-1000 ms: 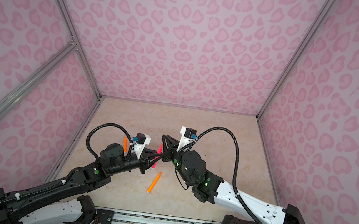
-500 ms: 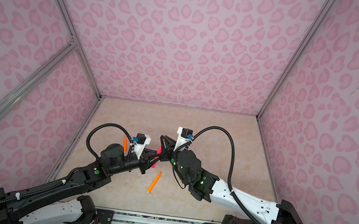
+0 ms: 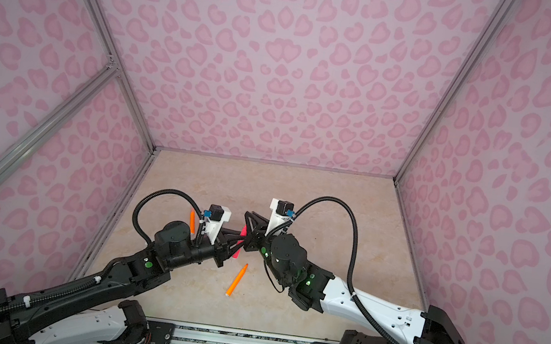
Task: Insert the pens into the pen caps
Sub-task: 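Push the cap down onto the highlighter tip with the right gripper while left holds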
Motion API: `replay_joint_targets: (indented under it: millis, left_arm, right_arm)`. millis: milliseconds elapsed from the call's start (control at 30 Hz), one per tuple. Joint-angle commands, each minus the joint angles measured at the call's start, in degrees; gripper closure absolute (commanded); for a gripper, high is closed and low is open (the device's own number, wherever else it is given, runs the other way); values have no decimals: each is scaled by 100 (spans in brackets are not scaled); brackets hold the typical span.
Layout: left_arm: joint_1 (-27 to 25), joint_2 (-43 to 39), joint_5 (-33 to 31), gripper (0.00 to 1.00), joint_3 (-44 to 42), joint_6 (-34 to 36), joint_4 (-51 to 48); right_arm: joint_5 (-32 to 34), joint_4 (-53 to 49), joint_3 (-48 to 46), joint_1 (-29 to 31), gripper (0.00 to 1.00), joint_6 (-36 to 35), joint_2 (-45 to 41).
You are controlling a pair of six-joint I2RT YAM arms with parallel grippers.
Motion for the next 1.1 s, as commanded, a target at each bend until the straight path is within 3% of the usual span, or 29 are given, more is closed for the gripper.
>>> replay_joint_targets:
  millis: [0,233,833,967,1067]
  left_arm:
    - [2,-66,-55,97,0,-33,285]
    - [2,-145,-14,97,-39,-101,359]
    - [3,-304,201,97,-92,-176,436]
    - [5,-365,70,97,-120,-122,390]
    - [8,-358,74,97,-100,-77,344]
  right_arm:
    - [94,105,-73,19,100,27,26]
    - [-252,794,-431,154,100,-29,67]
    - [-358,2852,-1314,643,100,46,358]
    - [-224,2281,-1023,667,86,-13,312]
    - [40,1816,-932,663,68,-74,82]
